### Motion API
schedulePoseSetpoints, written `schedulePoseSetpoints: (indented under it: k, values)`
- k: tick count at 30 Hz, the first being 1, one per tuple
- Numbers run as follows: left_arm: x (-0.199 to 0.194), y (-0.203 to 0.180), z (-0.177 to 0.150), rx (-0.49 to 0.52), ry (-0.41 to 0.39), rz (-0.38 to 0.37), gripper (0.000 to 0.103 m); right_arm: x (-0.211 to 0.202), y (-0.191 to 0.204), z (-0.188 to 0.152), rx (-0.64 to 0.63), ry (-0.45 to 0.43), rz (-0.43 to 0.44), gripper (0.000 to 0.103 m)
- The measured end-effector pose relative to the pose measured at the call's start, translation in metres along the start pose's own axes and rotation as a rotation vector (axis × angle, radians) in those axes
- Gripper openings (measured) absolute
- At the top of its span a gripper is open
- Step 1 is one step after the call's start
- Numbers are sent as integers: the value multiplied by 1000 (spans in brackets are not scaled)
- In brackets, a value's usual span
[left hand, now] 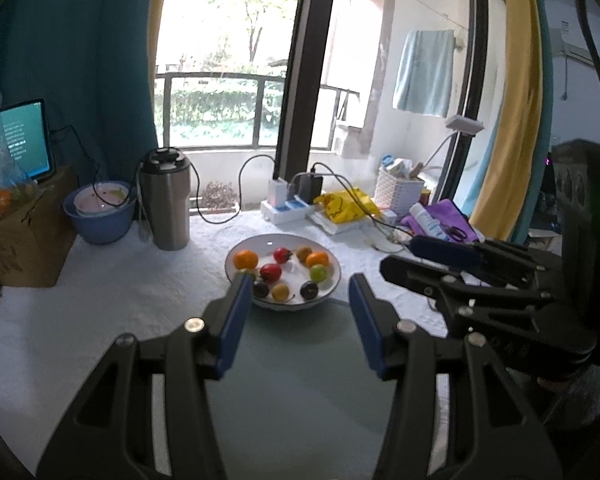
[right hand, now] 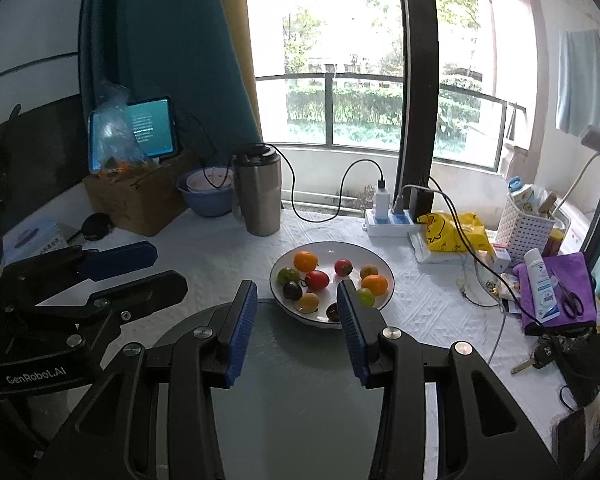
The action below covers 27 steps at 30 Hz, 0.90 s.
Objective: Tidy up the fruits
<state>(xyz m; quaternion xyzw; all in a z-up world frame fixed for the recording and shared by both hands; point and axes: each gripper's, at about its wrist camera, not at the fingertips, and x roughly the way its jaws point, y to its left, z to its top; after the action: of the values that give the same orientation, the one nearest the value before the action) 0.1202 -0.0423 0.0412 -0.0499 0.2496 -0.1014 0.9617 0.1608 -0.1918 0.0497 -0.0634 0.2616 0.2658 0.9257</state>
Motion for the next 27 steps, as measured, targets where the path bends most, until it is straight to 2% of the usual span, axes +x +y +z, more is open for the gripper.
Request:
schedulePoseSetpoints:
  k: [10, 16, 22, 27]
  values:
    - [-36, -10, -3, 36, -50, 15, 52, -39, 13, -2, -11, -49, -15, 44]
    - [-54, -14, -9, 21, -62, 19, 52, -69, 17, -7, 1, -78, -31, 44]
    - [-72, -16, -21, -3, -92, 68, 52, -97, 17, -20, 37, -105, -51, 46]
    - [-76, -9, -30, -43, -96, 105, 52, -101, 18, -30, 53, -100, -55, 49]
